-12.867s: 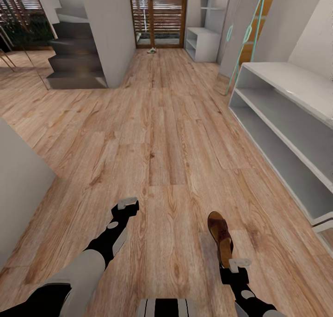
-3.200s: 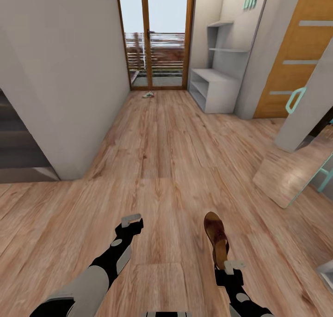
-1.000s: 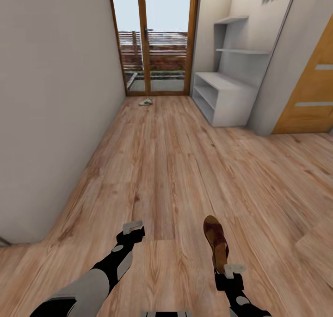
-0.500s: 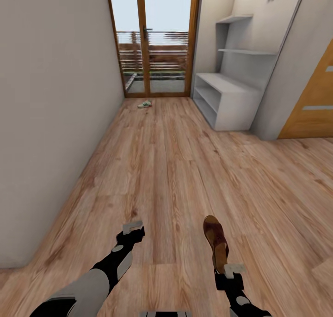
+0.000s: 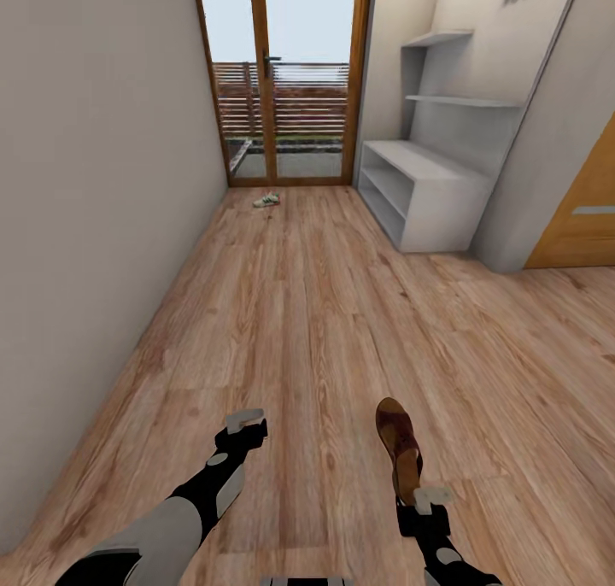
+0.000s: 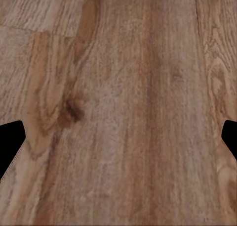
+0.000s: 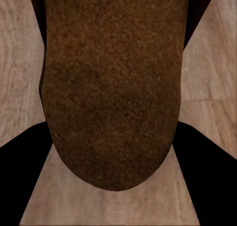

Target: Pick up the two gym shoes and the two sandals from the corridor floor and place them onto the hallstand (shoe rack) in the corridor, making sure they are on the rack and not on the floor. Arrange them so the two gym shoes are next to each other and the two sandals are next to each other.

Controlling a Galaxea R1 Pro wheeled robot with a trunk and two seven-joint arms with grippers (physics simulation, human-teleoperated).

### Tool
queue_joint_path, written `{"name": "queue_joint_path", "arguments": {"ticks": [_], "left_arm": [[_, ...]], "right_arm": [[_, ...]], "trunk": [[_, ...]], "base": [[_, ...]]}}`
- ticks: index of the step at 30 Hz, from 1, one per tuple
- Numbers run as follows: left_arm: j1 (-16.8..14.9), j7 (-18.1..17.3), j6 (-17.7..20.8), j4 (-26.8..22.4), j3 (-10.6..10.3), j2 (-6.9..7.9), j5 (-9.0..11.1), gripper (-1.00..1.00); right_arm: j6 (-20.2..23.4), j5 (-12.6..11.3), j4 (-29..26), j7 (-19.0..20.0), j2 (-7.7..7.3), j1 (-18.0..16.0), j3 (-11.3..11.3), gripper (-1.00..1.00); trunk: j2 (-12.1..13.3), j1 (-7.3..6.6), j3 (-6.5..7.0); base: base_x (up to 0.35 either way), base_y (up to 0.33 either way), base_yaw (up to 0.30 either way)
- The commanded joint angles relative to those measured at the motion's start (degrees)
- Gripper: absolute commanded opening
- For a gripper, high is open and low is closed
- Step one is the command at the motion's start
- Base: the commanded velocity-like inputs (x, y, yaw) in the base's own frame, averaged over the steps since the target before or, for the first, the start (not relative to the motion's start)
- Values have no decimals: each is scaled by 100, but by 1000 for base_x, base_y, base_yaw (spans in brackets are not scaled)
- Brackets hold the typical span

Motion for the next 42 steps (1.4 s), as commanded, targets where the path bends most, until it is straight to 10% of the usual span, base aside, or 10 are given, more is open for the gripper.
{"name": "queue_joint_path", "arguments": {"ticks": [1,42], "left_arm": [[-3,-8,-22,7,26,-3,35,100],[-3,-16,236,5,46,7,27,100]], "right_arm": [[-8,54,5,-44,1,-4,2,-100],[16,63,13,-44,1,-4,3,-100]], "trunk": [[-2,3,3],[-2,3,61]], "base": [[350,0,0],[350,0,0]]}}
